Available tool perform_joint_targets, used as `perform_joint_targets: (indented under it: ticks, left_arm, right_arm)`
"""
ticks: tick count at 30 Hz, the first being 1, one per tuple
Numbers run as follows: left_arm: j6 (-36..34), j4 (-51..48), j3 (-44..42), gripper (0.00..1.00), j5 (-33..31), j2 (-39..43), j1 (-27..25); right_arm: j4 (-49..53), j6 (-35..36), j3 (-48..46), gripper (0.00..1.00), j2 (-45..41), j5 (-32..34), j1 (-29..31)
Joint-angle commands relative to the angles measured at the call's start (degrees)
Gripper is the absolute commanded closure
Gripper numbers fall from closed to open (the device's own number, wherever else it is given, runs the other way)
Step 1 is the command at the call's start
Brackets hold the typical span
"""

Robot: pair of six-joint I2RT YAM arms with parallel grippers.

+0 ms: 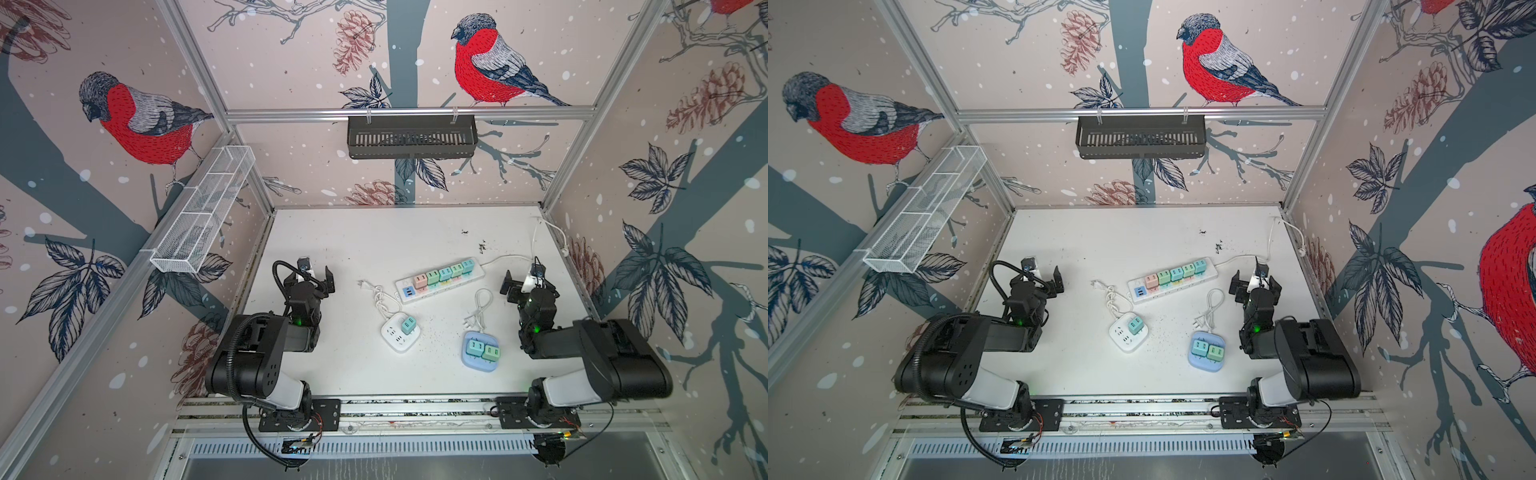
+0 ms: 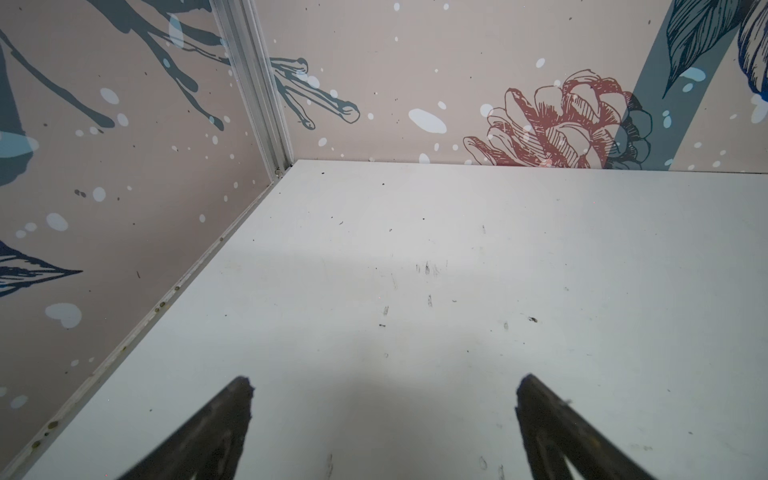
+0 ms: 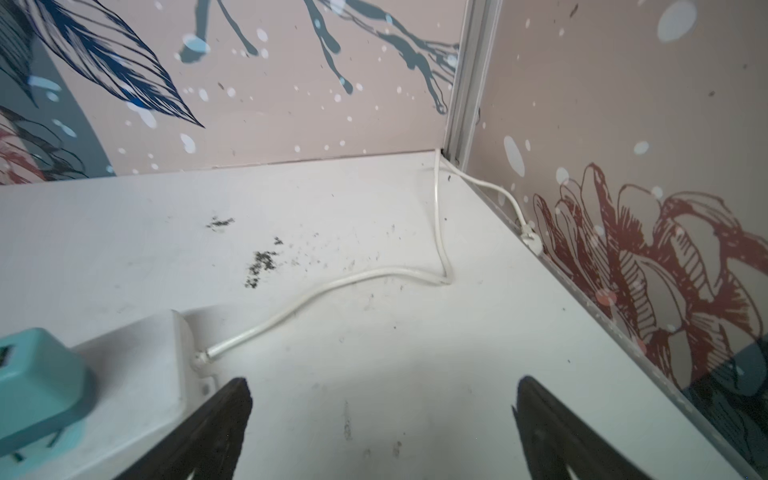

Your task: Insert the plug

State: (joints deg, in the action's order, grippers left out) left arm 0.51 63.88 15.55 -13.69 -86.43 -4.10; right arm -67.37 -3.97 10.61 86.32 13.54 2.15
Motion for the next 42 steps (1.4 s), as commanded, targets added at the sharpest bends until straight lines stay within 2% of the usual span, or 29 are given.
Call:
perform_joint_targets:
  ticks: [1, 3, 6, 8, 42]
  left_arm:
    - [0.4, 0.8, 0.7, 0.02, 2.0, -0.2, 0.7]
    - [0.6, 0.6, 0.8, 0.02, 2.3, -0.1, 1.0]
    - [0.8, 0.3, 0.6, 0.02, 2.2, 0.4, 1.0]
    - [0.8, 0.5, 0.5, 0.02, 2.2, 0.2, 0.9]
    - [0.8, 0.3, 0.7, 0.02, 2.3, 0.2, 1.0]
  right_arm:
    - [0.6, -1.2, 3.2, 0.0, -0.8, -1.3, -0.3]
    - [-6.3, -0.7, 1.4, 0.0, 0.9, -1.3, -0.3]
    - [-0.7, -1.0, 2.9, 0.0, -0.6, -1.1, -0.2]
    - [-2.9, -0.8, 2.3, 0.0, 0.1, -0.9, -0.1]
    - [-1.6, -0.9, 2.7, 0.0, -0.2, -0.5, 0.1]
